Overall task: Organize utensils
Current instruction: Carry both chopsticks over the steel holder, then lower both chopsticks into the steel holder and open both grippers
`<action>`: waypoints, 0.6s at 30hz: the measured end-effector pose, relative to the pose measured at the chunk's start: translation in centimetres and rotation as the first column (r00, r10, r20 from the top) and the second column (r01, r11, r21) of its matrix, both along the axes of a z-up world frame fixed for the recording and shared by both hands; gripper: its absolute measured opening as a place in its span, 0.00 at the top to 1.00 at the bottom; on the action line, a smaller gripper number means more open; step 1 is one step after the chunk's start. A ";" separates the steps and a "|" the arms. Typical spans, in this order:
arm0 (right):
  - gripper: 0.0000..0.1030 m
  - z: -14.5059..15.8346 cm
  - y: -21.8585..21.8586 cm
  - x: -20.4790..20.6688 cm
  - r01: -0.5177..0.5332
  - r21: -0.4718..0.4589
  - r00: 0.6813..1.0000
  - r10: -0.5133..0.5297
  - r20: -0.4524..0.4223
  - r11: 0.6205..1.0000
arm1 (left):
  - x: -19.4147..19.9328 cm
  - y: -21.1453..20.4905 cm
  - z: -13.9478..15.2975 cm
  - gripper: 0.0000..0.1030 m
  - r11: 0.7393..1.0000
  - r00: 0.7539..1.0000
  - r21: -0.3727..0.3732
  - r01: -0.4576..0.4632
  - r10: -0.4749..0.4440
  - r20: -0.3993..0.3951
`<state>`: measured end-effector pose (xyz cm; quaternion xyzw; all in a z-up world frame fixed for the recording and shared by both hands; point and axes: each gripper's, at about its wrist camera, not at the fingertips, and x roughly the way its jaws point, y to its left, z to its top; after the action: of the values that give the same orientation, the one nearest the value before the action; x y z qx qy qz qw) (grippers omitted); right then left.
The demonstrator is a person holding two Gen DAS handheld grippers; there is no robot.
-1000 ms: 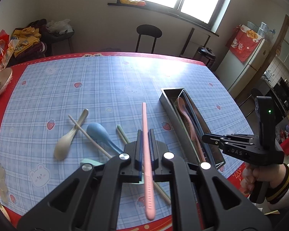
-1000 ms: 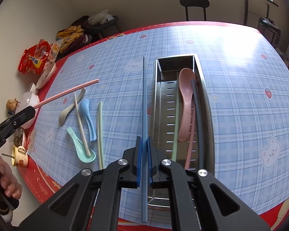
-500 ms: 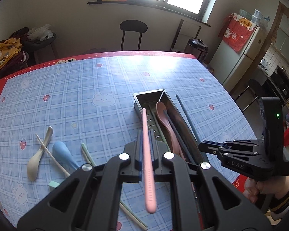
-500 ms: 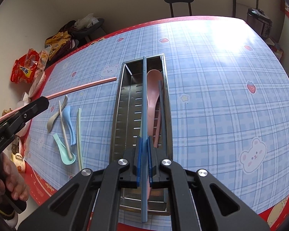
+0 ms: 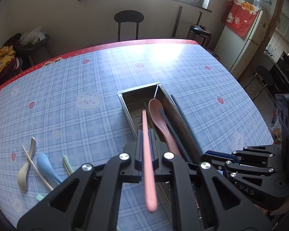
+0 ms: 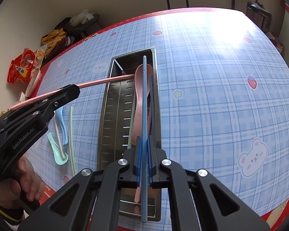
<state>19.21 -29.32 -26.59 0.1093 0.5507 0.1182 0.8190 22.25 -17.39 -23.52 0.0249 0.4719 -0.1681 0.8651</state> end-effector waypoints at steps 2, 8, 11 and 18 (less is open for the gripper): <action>0.94 -0.2 0.0 0.0 0.003 0.004 1.000 -0.003 -0.006 1.000 | 0.6 -0.3 -0.6 0.90 1.000 0.999 -0.018 0.009 -0.009 -0.030; 0.94 -0.7 0.2 0.3 0.014 0.012 1.000 -0.014 -0.022 1.000 | 1.7 -0.3 -1.7 0.90 0.997 0.993 -0.079 -0.002 -0.007 -0.115; 0.94 -0.9 0.6 0.7 0.012 0.010 1.000 -0.012 -0.027 1.000 | 1.9 -0.2 -2.3 0.88 0.993 0.987 -0.115 -0.007 -0.011 -0.158; 0.93 -1.0 0.7 1.3 0.017 0.015 0.999 -0.016 -0.045 1.000 | 1.7 -0.6 -2.5 0.65 0.984 0.982 -0.176 0.010 -0.043 -0.186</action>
<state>20.49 -28.63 -27.62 0.1227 0.5671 0.1133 0.8066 23.95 -18.01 -25.99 -0.0606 0.5351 -0.2216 0.8130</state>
